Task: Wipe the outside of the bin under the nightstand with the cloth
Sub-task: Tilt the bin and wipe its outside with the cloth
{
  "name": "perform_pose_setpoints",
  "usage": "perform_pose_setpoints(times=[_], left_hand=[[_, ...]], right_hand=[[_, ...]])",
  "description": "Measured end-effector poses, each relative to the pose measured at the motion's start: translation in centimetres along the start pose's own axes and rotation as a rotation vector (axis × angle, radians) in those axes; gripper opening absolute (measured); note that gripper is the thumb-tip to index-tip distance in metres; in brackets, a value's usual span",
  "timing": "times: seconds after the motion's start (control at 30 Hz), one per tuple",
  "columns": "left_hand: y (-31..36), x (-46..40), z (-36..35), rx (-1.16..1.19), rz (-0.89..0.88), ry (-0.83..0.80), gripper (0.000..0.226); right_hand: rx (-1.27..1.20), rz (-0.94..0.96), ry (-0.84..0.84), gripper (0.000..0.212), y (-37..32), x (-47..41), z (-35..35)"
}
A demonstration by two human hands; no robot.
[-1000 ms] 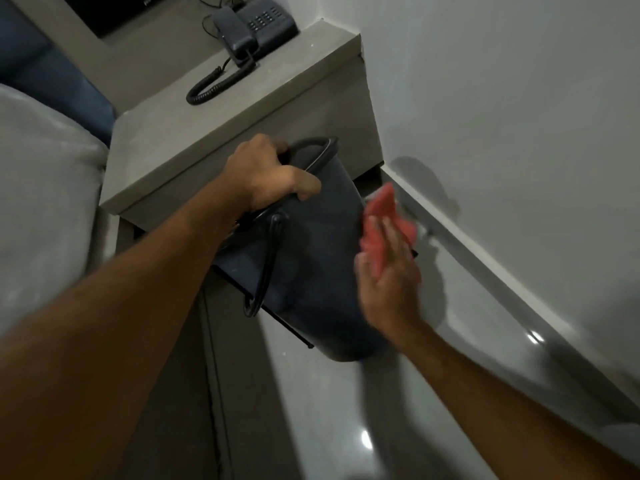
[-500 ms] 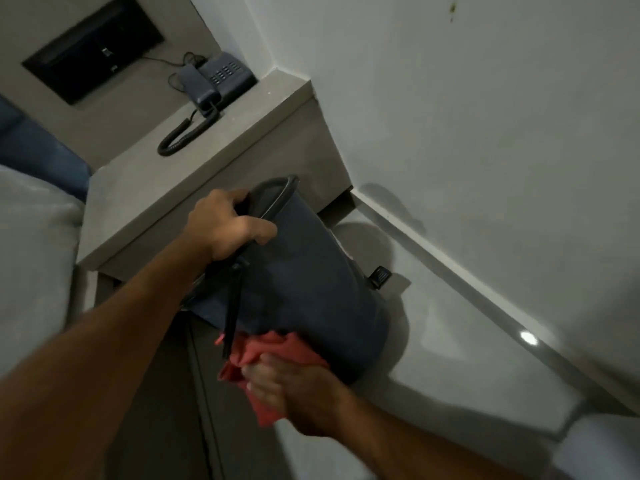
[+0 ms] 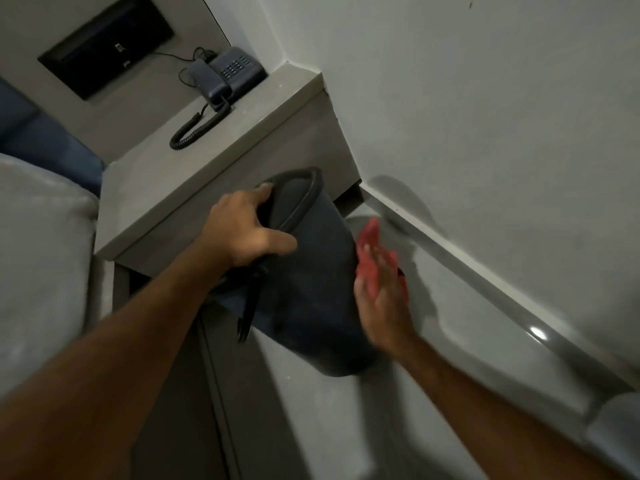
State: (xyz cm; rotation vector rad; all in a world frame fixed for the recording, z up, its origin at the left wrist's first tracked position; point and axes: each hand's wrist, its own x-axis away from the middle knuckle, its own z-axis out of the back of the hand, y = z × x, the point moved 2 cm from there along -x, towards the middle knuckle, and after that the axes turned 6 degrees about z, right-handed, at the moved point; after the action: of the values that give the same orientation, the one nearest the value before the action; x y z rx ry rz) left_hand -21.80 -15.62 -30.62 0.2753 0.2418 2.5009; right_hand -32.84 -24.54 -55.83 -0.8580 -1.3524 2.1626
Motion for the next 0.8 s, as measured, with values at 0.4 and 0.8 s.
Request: perform_pose_setpoints(times=[0.4, 0.8], left_hand=[[-2.0, 7.1, -7.4, -0.382, -0.391, 0.019, 0.120], [-7.3, 8.7, -4.2, -0.497, -0.341, 0.039, 0.115]], right_hand=[[-0.598, 0.085, 0.112, 0.059, -3.5, 2.6, -0.1], [-0.812, -0.822, 0.319, 0.061, 2.9, -0.7, 5.5]])
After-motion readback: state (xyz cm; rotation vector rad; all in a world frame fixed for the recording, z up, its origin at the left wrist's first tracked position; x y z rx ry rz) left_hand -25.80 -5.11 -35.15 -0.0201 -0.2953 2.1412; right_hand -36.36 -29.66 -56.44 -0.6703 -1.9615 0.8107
